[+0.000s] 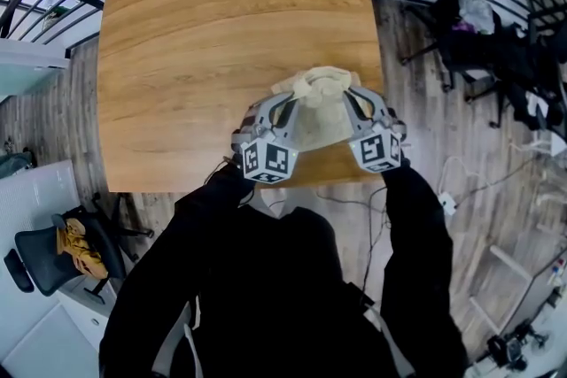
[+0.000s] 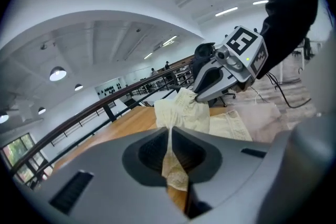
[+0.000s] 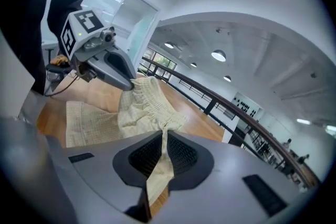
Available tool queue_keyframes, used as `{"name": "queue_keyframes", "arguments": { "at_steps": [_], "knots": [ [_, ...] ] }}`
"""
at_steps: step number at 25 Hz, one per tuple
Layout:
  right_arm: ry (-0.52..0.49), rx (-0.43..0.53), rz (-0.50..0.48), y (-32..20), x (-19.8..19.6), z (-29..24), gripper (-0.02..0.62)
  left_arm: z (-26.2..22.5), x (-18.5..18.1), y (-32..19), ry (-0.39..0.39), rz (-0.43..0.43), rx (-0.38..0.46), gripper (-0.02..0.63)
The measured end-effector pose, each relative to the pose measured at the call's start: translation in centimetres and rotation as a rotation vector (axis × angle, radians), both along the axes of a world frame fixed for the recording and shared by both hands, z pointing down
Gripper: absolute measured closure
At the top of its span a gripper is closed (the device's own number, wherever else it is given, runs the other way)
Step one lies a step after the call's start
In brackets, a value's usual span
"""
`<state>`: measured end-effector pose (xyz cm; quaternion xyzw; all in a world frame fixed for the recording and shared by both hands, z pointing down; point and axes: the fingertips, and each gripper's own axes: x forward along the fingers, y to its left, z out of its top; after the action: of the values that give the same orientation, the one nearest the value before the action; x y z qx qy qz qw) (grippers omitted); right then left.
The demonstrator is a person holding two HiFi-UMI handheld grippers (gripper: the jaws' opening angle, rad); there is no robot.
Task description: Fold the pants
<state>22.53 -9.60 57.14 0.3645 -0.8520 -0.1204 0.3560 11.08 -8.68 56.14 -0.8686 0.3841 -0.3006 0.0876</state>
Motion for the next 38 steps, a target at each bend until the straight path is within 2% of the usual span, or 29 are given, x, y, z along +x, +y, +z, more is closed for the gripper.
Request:
{"name": "queue_keyframes", "arguments": {
  "at_steps": [5, 9, 13, 15, 17, 20, 24, 30, 34, 38],
  "knots": [
    [0.181, 0.137, -0.084, 2.9, 0.1, 1.7, 0.572, 0.5, 0.5, 2.1, -0.127, 0.105, 0.129, 0.583],
    [0.291, 0.223, -0.160, 5.0, 0.8, 4.8, 0.571, 1.6, 1.7, 4.1, -0.271, 0.243, 0.254, 0.583],
    [0.419, 0.200, -0.249, 7.7, 1.6, 7.7, 0.546, 4.1, 2.5, 7.5, -0.430, 0.422, 0.345, 0.583],
    [0.443, 0.156, -0.272, 9.1, 2.0, 9.3, 0.518, 5.9, 2.7, 9.4, -0.491, 0.507, 0.355, 0.583],
    [0.443, 0.117, -0.279, 10.4, 2.3, 10.4, 0.506, 7.0, 2.9, 10.7, -0.512, 0.551, 0.340, 0.578],
    [0.425, 0.097, -0.264, 11.5, 2.5, 10.5, 0.502, 7.1, 2.8, 11.9, -0.499, 0.559, 0.317, 0.552],
    [0.398, 0.104, -0.248, 12.7, 2.1, 9.5, 0.502, 6.1, 3.1, 13.4, -0.475, 0.562, 0.330, 0.531],
    [0.329, 0.131, -0.222, 13.4, 0.7, 7.1, 0.502, 3.2, 3.7, 13.6, -0.413, 0.494, 0.340, 0.531],
    [0.222, 0.108, -0.157, 13.1, -0.6, 3.6, 0.502, 0.7, 3.5, 12.9, -0.298, 0.395, 0.299, 0.531],
    [-0.021, -0.023, 0.004, 12.2, -1.2, 1.4, 0.517, -0.8, 2.4, 11.1, -0.151, 0.225, 0.179, 0.548]
  ]
}}
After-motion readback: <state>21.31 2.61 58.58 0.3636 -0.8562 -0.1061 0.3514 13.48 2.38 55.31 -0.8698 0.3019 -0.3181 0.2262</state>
